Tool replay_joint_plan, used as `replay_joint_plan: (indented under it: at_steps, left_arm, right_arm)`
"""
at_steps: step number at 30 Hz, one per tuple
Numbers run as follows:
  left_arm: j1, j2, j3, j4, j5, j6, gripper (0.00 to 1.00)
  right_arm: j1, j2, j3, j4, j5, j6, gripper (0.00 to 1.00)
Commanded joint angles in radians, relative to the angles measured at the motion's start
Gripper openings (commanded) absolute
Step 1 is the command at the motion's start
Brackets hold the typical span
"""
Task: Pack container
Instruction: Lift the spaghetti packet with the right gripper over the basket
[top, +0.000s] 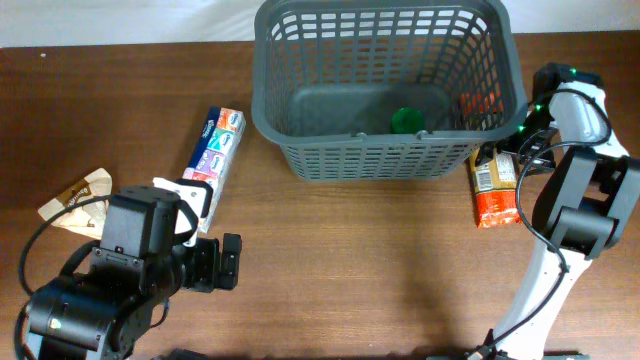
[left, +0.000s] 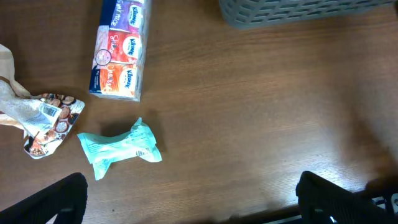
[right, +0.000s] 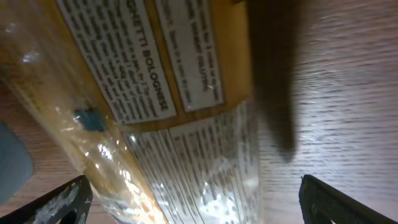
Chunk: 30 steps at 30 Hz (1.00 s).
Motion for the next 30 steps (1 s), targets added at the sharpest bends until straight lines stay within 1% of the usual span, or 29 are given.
replay_joint_plan:
  at_steps: [1, 4, 13, 14, 16, 17, 18, 19, 26, 30]
  left_arm:
    - [-0.005, 0.003, 0.015, 0.002, -0.010, 0.006, 0.99]
    - [-0.005, 0.003, 0.015, 0.002, -0.010, 0.006, 1.00]
    - [-0.005, 0.003, 0.015, -0.002, -0.010, 0.006, 1.00]
    - [-0.005, 0.003, 0.015, -0.002, -0.010, 0.006, 1.00]
    - [-0.005, 0.003, 0.015, -0.006, -0.010, 0.006, 1.00]
    - [-0.005, 0.003, 0.015, -0.009, -0.010, 0.006, 1.00]
    - [-0.005, 0.003, 0.015, -0.010, -0.010, 0.006, 1.00]
    - [-0.005, 0.003, 0.015, -0.011, -0.010, 0.006, 1.00]
    - [-0.005, 0.003, 0.015, -0.010, -0.010, 0.006, 1.00]
    - [-0.005, 0.003, 0.015, -0.009, -0.010, 0.006, 1.00]
  right_arm:
    - [0.039, 0.023, -0.014, -0.003, 0.031, -0.001, 0.99]
    - [0.055, 0.025, -0.014, 0.004, 0.059, 0.000, 0.99]
    - [0.059, 0.055, -0.019, 0.002, 0.060, 0.001, 0.99]
    - [0.059, 0.061, -0.019, 0.002, 0.060, 0.001, 0.97]
    - [0.059, 0.065, -0.019, 0.003, 0.061, 0.001, 0.50]
    - [0.059, 0.065, -0.019, 0.004, 0.064, 0.006, 0.23]
    - [0.058, 0.066, -0.019, 0.006, 0.076, 0.021, 0.08]
    - [0.058, 0.066, -0.018, 0.008, 0.094, 0.034, 0.04]
    - [0.017, 0.047, 0.034, -0.010, 0.101, 0.082, 0.04]
    - [-0.029, 0.016, 0.140, -0.049, 0.098, 0.130, 0.04]
